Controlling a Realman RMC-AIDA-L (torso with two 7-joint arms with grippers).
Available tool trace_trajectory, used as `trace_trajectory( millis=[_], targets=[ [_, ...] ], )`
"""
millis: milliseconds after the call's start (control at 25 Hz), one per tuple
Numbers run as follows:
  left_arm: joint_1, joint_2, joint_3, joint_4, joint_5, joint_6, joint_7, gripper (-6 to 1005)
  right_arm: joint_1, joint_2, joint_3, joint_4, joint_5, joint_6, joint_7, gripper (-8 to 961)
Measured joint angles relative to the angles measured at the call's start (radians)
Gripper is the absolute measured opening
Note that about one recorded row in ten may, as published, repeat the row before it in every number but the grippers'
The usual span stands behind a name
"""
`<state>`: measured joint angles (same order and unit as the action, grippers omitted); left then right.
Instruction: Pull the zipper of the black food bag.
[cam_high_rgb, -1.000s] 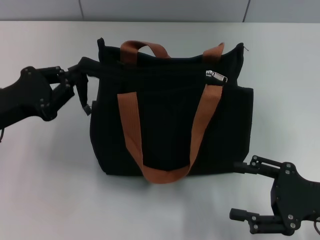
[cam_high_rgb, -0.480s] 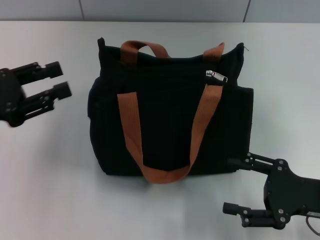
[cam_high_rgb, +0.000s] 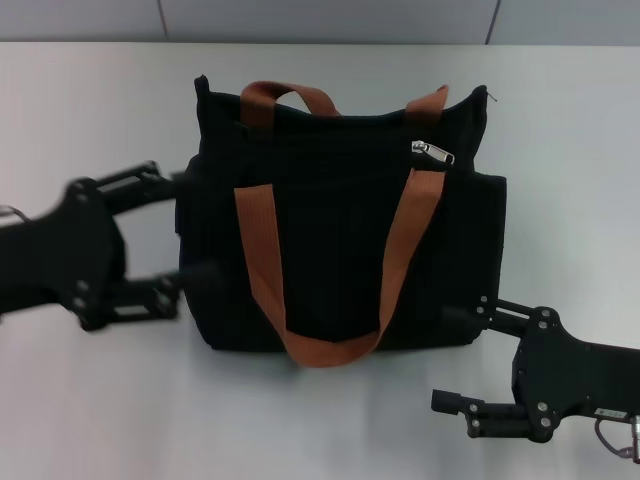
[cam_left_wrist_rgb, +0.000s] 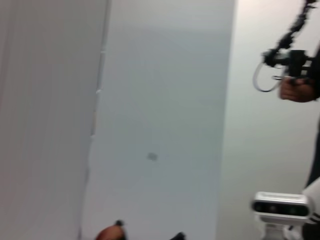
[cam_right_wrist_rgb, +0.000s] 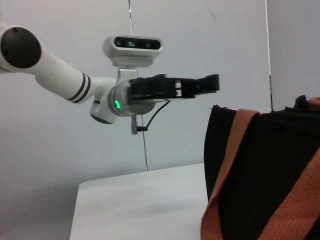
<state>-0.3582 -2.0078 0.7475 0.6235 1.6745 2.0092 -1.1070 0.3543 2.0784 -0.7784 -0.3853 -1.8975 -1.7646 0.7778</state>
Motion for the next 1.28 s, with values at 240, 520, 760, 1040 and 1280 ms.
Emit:
trace_trajectory(
  millis=[240,520,760,1040,1280],
  targets=[
    [0.057,-0.042,0.15,-0.001,-0.08,0.001,0.144,825,0.009,0.0,-0.003,0.002,0.0,0.011,0.001,818],
    [0.059,-0.04,0.193,-0.157,0.044,-0.097,0.258,822,0.028,0.0,-0.014,0.029,-0.037,0.006,-0.003,818],
    [0.052,-0.028,0.192,-0.209,0.128,-0.18,0.294,818,0.031,0.002,-0.019,0.064,-0.057,0.019,-0.032,818],
    [0.051,-0.028,0.195,-0.216,0.167,-0.208,0.293,817,0.046,0.005,-0.019,0.109,-0.061,0.042,-0.068,818],
    [0.051,-0.024,0.192,-0.217,0.168,-0.199,0.292,817,0.053,0.005,-0.019,0.116,-0.061,0.051,-0.069,818]
  ],
)
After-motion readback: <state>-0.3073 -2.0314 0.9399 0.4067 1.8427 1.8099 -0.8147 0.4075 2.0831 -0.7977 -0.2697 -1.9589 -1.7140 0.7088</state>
